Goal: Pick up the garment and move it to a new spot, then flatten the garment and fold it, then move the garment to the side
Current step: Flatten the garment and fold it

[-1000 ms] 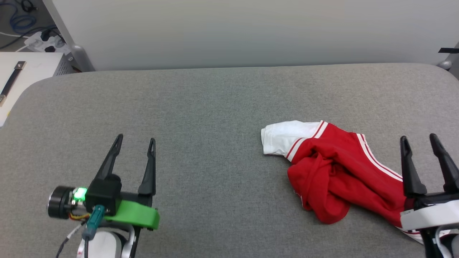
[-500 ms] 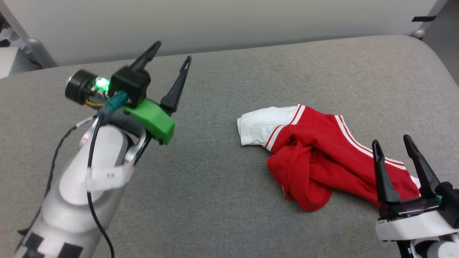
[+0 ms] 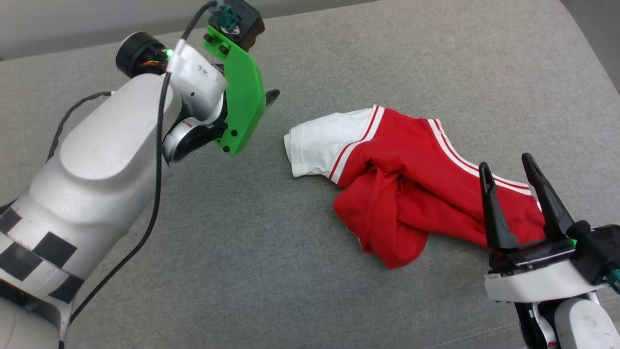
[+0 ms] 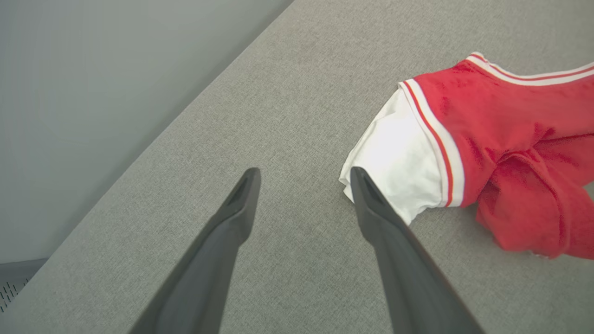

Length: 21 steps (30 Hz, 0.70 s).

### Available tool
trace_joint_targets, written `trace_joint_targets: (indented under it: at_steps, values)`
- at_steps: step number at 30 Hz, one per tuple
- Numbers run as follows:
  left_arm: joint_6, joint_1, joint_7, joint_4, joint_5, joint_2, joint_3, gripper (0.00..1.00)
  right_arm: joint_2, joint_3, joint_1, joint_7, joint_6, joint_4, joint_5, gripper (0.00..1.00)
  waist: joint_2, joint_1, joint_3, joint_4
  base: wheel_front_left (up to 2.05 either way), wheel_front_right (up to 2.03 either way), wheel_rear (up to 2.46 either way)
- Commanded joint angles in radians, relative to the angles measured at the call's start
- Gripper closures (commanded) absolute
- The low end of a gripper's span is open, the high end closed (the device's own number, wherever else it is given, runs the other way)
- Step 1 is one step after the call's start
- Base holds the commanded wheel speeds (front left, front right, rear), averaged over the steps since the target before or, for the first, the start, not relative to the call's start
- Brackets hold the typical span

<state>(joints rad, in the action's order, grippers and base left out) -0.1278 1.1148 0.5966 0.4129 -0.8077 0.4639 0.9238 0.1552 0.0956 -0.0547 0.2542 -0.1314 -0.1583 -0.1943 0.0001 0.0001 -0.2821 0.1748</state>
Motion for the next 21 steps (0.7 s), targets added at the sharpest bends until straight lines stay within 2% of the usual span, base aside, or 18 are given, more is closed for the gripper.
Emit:
trace_joint_targets:
  at_steps: [1, 10, 14, 18, 21]
  values:
    - [-0.003, 0.037, 0.029, 0.006, -0.018, 0.006, 0.036, 0.0, -0.009, 0.002, -0.024, 0.007, 0.001, 0.0, 0.012, 0.0, -0.0001, -0.0001, -0.065, 0.053, 0.0, 0.0, 0.0]
    - [-0.003, 0.188, 0.123, 0.05, -0.094, -0.017, 0.28, 0.0, -0.033, 0.031, -0.099, 0.007, 0.001, -0.002, 0.021, 0.0, -0.0001, -0.0001, -0.154, 0.101, 0.0, 0.0, 0.0]
    - [-0.003, 0.22, 0.136, 0.076, -0.121, -0.029, 0.329, 0.0, -0.043, 0.037, -0.122, 0.007, 0.001, -0.001, 0.019, 0.0, -0.0001, -0.0001, -0.182, 0.118, 0.0, 0.0, 0.0]
    - [-0.003, 0.213, 0.158, 0.099, -0.084, -0.027, 0.353, 0.0, -0.057, 0.045, -0.139, 0.008, 0.001, 0.006, 0.016, 0.0, -0.0001, -0.0001, -0.205, 0.135, 0.0, 0.0, 0.0]
    - [-0.003, 0.165, 0.208, 0.083, -0.001, -0.013, 0.356, 0.0, -0.063, 0.051, -0.148, 0.008, 0.001, 0.01, 0.014, 0.0, -0.0001, -0.0001, -0.213, 0.146, 0.0, 0.0, 0.0]
